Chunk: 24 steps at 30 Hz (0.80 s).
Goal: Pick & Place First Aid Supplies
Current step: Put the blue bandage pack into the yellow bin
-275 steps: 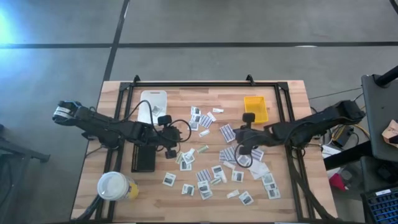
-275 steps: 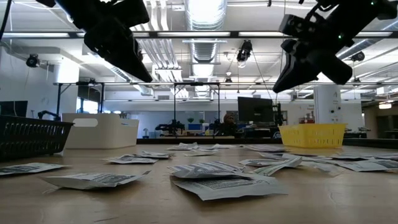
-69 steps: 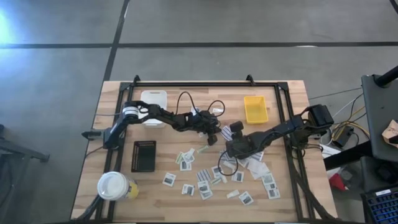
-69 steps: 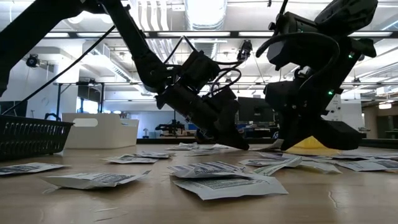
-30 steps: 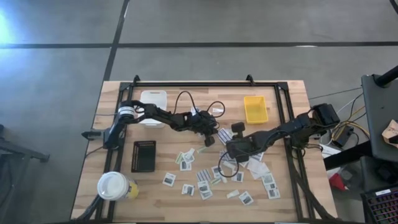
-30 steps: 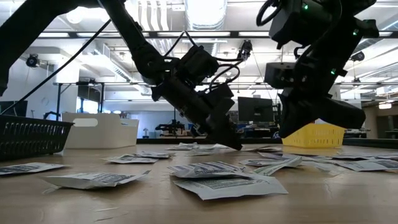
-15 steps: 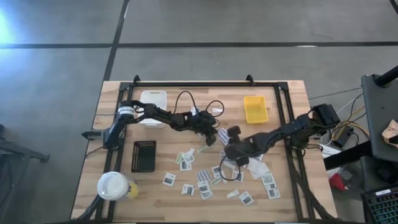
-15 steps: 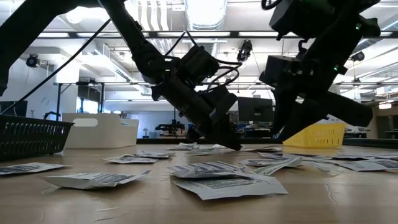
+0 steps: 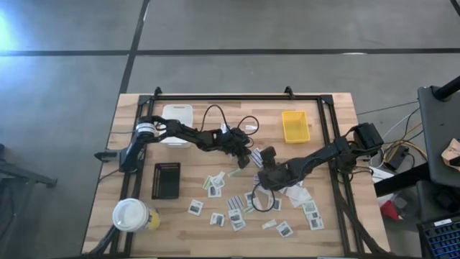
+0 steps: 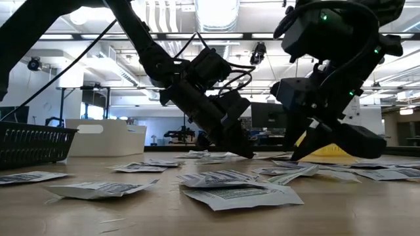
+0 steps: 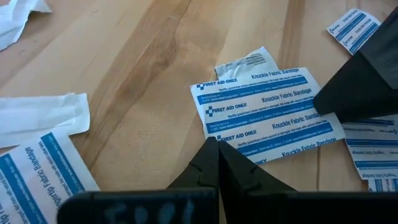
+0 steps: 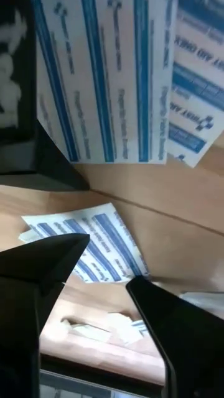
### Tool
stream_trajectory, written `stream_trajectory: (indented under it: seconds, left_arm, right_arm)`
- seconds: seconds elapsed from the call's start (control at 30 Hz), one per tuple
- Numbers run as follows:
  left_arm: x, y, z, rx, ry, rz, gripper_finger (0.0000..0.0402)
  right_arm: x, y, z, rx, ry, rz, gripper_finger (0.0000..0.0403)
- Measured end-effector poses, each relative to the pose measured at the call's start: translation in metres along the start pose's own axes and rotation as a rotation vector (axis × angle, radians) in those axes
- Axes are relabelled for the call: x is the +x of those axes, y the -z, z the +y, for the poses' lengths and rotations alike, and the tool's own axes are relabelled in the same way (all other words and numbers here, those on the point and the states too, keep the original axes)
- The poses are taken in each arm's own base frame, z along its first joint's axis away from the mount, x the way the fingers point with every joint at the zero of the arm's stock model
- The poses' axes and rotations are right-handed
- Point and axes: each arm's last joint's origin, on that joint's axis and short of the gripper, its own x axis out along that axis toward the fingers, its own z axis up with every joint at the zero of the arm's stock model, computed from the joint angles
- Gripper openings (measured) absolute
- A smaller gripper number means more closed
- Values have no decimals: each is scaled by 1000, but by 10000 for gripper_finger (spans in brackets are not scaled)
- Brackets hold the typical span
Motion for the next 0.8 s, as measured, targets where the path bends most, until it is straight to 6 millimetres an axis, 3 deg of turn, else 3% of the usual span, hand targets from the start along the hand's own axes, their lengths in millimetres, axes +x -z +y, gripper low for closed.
stream_trajectory:
  seconds: [0.33,0.8]
  left_arm:
    - [0,1,-1,-11,47,21,0]
    - [-1,2,-4,-13,150,56,0]
  right_arm:
    - [8,-4,3,24,40,-16,96]
    - [9,-6,3,72,45,-12,12]
